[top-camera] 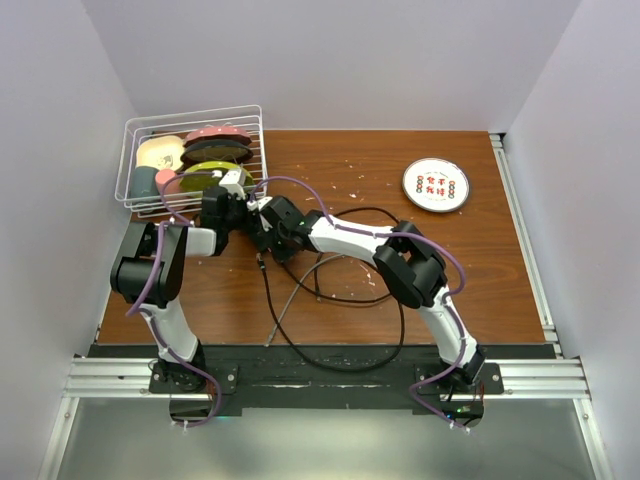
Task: Insert the plug into the switch port
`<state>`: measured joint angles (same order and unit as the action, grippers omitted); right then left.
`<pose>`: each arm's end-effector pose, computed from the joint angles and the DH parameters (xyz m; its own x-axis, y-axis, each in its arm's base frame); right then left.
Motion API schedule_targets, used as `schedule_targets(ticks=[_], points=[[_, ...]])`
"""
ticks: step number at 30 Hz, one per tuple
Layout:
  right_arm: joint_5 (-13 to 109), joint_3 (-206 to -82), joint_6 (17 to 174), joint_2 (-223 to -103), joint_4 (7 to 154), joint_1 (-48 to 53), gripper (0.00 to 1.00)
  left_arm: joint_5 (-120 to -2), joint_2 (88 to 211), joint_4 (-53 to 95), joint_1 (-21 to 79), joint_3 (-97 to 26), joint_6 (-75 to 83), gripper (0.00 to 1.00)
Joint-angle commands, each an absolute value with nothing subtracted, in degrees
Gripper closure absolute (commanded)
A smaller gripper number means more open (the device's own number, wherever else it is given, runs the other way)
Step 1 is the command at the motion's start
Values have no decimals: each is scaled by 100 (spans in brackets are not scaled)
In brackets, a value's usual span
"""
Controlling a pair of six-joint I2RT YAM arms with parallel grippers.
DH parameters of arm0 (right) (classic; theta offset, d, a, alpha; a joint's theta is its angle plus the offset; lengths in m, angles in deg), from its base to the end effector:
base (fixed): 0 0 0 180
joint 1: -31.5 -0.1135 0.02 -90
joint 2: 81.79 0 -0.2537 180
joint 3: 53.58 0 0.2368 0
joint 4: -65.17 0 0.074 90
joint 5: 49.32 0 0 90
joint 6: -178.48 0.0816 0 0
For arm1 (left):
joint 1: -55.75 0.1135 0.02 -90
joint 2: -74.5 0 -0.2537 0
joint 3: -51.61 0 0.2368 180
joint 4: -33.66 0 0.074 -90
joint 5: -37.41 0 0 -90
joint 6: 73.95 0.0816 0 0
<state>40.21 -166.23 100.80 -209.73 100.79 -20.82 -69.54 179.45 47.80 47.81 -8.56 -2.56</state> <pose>0.3077 0.3973 0.1304 -0.6317 -0.4688 -0.6174 -0.6689 0.7322 0.1283 0.3774 -0.0767 0.1143 -0.5998 -0.2246 -0.7680 0.1996 0.8875 -0.4154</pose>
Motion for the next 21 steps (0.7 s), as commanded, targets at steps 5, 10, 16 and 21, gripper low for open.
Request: schedule_targets(ticks=[5,10,16,21], points=[[3918,-17373,10193,-21125,8345,-1957,100,-7975,18217,3603,4309,-692,-487,57],[3989,-16925,10193,-20923,8292,-1965,100,-7834,18182,3533,4309,-736,-443,56],[4050,-16274,10210,-20563,8265,-1957,97,-7264,17962,3278,4344,-806,-408,45],[4156,-15931,10228,-20369,8283,-1966,77,-6552,17611,2725,4353,-1017,-364,37]])
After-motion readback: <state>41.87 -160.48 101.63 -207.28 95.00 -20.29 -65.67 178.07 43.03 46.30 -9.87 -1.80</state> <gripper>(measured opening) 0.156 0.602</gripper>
